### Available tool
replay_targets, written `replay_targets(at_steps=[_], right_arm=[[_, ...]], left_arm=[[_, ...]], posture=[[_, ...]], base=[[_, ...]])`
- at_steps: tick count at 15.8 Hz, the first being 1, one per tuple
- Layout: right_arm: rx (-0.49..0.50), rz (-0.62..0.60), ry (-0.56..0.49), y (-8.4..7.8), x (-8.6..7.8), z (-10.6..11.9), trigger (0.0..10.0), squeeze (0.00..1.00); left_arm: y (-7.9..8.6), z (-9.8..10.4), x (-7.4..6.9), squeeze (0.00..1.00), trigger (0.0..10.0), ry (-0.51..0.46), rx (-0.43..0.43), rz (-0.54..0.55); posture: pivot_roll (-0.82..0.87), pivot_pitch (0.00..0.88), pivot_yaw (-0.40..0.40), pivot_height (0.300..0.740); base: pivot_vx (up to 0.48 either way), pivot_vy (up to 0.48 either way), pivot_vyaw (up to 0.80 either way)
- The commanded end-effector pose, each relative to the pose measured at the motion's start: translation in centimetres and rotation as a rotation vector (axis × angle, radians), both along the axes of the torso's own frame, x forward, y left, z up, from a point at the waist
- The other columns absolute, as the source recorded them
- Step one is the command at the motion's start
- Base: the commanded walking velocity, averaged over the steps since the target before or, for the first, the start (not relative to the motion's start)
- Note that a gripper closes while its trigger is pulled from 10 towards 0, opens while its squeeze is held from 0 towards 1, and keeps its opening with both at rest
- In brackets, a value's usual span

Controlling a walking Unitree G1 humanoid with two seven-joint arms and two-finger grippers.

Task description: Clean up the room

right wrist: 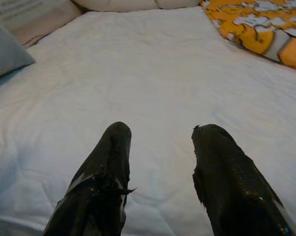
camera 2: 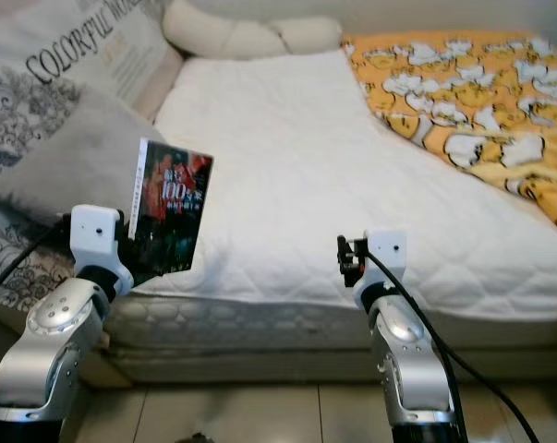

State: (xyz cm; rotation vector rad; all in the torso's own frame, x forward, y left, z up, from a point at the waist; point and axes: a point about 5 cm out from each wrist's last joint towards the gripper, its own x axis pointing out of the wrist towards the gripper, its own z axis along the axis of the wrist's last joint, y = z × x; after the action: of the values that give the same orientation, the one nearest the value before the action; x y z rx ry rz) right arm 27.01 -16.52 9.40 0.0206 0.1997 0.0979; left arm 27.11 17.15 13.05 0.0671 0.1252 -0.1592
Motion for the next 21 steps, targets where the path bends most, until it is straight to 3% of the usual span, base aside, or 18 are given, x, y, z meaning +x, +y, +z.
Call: replay_targets(at_steps=[1,6,21], right_arm=[[0.026,0.031,-0.009,0.8,0.0,0.2,10.0,0.00],[-0.020,0.114,-0.010,1.7,-0.2,0.0,10.0,0.00],[0.022,0.101,-0.008,1.9,-0.5,-0.3,10.0,0.00]], left_arm=[[0.9,0.8,0.1,0.00,10.0,-0.040,0.017,0.023],[0.9,0.8,0.0,0.00,10.0,-0.040,0.020,0.016],[0.8,0.8,-0.3,0.00,10.0,-0.032,0.028,-0.014]], posture=[[0.04,0.000,0.040,0.740],[0.04,0.000,0.039,0.740],[0.05,0.000,0.046,0.740]], base=[[0.322,0.000,0.00],[0.320,0.000,0.46],[0.327,0.000,0.00]])
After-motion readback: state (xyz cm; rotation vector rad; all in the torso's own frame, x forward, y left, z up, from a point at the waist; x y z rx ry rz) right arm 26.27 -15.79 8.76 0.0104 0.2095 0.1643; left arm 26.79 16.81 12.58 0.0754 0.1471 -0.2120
